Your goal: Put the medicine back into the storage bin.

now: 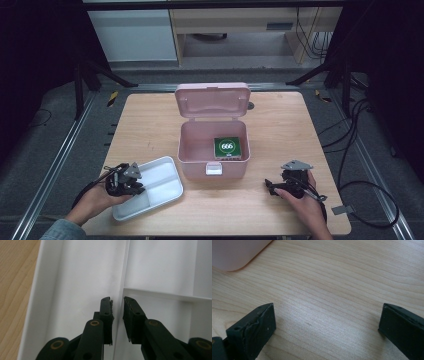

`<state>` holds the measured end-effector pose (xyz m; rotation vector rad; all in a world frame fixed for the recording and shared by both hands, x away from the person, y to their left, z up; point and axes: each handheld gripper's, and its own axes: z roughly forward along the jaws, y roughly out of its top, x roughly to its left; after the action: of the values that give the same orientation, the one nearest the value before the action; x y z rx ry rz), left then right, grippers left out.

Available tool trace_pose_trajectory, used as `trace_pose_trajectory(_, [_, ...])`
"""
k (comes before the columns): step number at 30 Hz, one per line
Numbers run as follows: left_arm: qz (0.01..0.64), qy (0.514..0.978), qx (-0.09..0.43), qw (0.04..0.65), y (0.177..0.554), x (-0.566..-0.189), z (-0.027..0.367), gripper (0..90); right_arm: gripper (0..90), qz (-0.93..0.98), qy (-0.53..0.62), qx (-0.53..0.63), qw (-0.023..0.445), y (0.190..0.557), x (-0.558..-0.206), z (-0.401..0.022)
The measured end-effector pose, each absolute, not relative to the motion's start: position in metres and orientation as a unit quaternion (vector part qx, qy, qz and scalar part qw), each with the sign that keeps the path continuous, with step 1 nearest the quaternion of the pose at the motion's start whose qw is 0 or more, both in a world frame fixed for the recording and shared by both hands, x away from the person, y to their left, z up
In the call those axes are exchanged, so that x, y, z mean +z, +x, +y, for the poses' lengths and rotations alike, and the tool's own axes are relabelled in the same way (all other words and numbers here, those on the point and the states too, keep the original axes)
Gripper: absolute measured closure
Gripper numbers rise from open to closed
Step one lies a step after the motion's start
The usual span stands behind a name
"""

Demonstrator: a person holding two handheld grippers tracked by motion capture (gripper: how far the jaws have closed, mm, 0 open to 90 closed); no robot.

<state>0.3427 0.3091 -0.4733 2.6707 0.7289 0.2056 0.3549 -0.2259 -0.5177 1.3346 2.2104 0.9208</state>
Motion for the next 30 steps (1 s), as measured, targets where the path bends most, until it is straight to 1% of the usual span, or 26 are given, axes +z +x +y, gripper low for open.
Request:
trace_pose_trajectory(3, [0.259,0.945,0.075,0.185,0.344,-0.474,0.310,78.1,1.1,0.790,0.477,0.329,0.199,0.355,-0.518,-0.226])
trace_pose_trajectory(6, [0.253,0.946,0.068,0.192,0.344,-0.474,0.309,84.6,1.1,0.790,0.477,0.329,0.199,0.355,-0.518,-0.226])
trace_pose_trajectory(8, [0.247,0.948,0.068,0.190,0.344,-0.474,0.309,87.5,1.1,0.790,0.477,0.329,0.199,0.355,-0.518,-0.226])
trace_pose_trajectory(10, [0.250,0.946,0.059,0.197,0.345,-0.474,0.308,88.7,1.1,0.790,0.477,0.329,0.199,0.355,-0.518,-0.226])
trace_pose_trajectory(16, [0.245,0.945,0.068,0.206,0.347,-0.465,0.313,89.3,1.1,0.790,0.477,0.329,0.199,0.355,-0.518,-0.226])
trace_pose_trajectory(21, [0.244,0.941,0.087,0.219,0.349,-0.440,0.321,89.5,1.1,0.790,0.477,0.329,0.199,0.355,-0.518,-0.226])
trace_pose_trajectory(30, [0.218,0.939,0.122,0.235,0.356,-0.380,0.328,89.6,1.1,0.790,0.478,0.329,0.199,0.355,-0.518,-0.226])
